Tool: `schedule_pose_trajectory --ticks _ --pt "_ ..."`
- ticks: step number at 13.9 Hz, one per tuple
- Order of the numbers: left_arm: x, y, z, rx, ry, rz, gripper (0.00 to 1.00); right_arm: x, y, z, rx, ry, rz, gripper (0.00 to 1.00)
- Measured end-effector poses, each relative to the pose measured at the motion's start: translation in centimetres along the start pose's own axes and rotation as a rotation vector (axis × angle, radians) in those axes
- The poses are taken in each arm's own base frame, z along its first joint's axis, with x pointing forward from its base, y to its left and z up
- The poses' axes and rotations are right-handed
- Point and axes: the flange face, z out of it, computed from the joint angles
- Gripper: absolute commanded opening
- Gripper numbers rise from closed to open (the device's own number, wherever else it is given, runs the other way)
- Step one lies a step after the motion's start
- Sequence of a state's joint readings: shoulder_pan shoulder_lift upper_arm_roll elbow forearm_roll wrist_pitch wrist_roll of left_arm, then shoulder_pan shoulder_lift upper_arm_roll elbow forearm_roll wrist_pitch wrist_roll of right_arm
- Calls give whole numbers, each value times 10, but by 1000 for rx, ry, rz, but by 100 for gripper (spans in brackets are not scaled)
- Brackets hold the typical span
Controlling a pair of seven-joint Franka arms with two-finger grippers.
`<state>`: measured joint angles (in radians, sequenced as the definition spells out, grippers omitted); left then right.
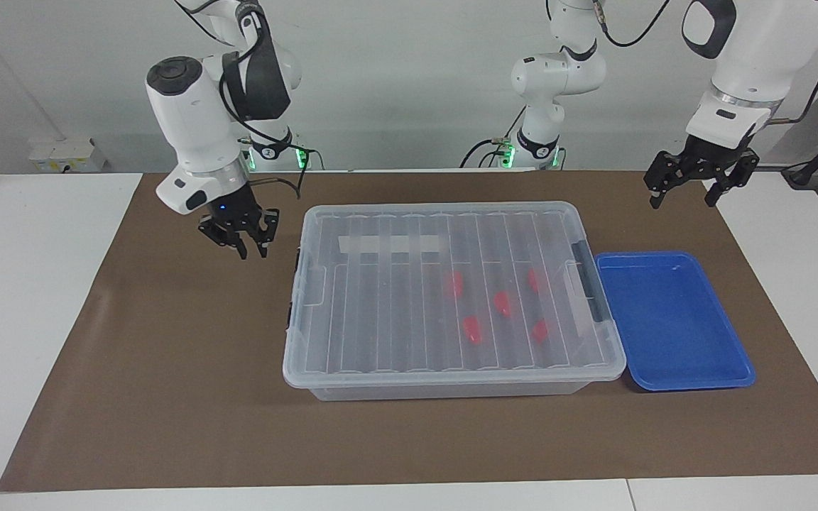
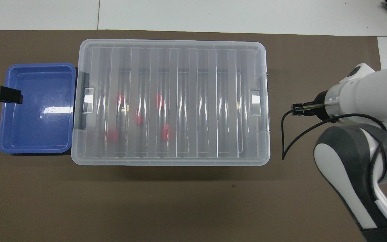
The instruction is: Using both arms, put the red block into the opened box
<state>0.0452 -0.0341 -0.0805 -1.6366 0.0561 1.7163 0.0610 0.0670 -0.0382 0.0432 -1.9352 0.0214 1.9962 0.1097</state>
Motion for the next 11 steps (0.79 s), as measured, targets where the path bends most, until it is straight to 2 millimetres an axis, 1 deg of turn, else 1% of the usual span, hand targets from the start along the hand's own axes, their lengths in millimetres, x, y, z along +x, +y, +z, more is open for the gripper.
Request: schedule_pose_trajectory --ticks 2,3,5,8,11 --pt "0 0 0 0 0 -1 100 -3 28 -11 -6 -4 53 100" --pt "0 -1 0 0 -1 -1 100 -4 37 -16 -8 -4 73 100" --pt "-1 -2 0 0 -4 -4 100 -3 52 -33 -11 2 108 100" --pt "-4 -7 -4 1 -4 -13 100 2 69 -72 -24 18 137 100" --pt "-6 -7 -5 1 -9 -13 100 6 76 -109 -31 -3 148 100"
